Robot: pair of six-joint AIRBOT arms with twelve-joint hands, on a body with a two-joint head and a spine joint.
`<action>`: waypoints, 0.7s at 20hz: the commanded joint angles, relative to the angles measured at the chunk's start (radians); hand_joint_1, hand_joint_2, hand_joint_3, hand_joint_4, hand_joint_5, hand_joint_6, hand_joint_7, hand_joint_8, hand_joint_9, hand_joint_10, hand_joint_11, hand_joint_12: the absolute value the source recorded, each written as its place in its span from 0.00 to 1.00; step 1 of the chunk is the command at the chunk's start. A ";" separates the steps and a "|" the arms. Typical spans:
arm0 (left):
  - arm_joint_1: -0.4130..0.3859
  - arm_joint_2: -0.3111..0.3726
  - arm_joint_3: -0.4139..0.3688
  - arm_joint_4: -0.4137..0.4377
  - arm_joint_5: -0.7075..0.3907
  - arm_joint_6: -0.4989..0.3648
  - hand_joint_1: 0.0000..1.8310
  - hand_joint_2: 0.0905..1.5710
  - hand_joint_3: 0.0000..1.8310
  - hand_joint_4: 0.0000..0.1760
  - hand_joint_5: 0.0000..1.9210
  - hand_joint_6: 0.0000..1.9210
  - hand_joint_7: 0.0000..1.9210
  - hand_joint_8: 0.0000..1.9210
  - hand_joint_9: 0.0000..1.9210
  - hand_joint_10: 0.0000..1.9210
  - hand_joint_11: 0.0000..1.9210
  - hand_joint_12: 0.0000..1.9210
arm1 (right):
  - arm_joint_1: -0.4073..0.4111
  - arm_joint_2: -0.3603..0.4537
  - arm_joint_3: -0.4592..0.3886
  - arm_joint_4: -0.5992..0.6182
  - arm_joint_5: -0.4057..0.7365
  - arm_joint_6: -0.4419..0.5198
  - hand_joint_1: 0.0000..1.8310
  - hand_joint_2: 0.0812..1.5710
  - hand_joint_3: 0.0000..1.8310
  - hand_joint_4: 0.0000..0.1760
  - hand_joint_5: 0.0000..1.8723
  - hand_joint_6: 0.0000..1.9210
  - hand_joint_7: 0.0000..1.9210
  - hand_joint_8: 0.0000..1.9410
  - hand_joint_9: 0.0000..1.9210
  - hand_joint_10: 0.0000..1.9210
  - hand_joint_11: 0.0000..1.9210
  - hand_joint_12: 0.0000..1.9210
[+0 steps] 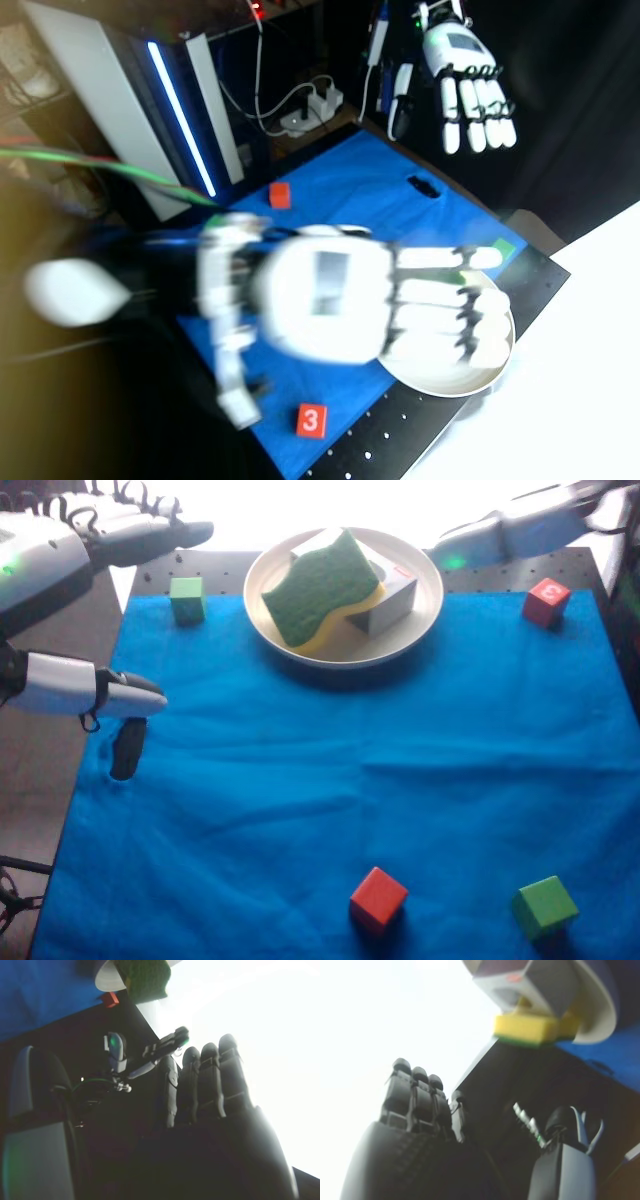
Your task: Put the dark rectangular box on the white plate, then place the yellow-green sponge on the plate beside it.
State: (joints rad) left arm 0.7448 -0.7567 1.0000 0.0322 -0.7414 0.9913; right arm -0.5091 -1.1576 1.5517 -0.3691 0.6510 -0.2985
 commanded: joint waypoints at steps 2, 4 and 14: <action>0.008 0.001 -0.003 -0.050 -0.191 -0.004 0.46 0.56 0.00 0.74 0.07 0.00 0.05 0.00 0.02 0.01 0.00 0.00 | -0.042 0.032 -0.054 0.084 0.214 -0.013 0.31 0.51 0.00 0.82 0.00 0.00 0.01 0.00 0.00 0.00 0.00 0.00; 0.040 0.007 -0.016 -0.088 -0.280 -0.004 0.46 0.57 0.00 0.60 0.07 0.00 0.05 0.00 0.04 0.01 0.00 0.00 | -0.102 0.089 -0.124 0.156 0.341 -0.031 0.32 0.52 0.00 0.78 0.02 0.01 0.02 0.01 0.00 0.00 0.00 0.00; 0.135 0.012 -0.063 -0.163 -0.550 -0.005 0.32 0.55 0.00 0.85 0.03 0.00 0.03 0.00 0.06 0.00 0.00 0.18 | -0.496 0.235 -0.366 0.467 0.891 -0.084 0.24 0.61 0.01 0.30 0.00 0.00 0.05 0.00 0.04 0.00 0.00 0.00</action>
State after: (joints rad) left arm 0.8959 -0.7464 0.9318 -0.1139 -1.1500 0.9901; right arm -1.0302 -0.9215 1.1774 0.0784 1.3884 -0.3893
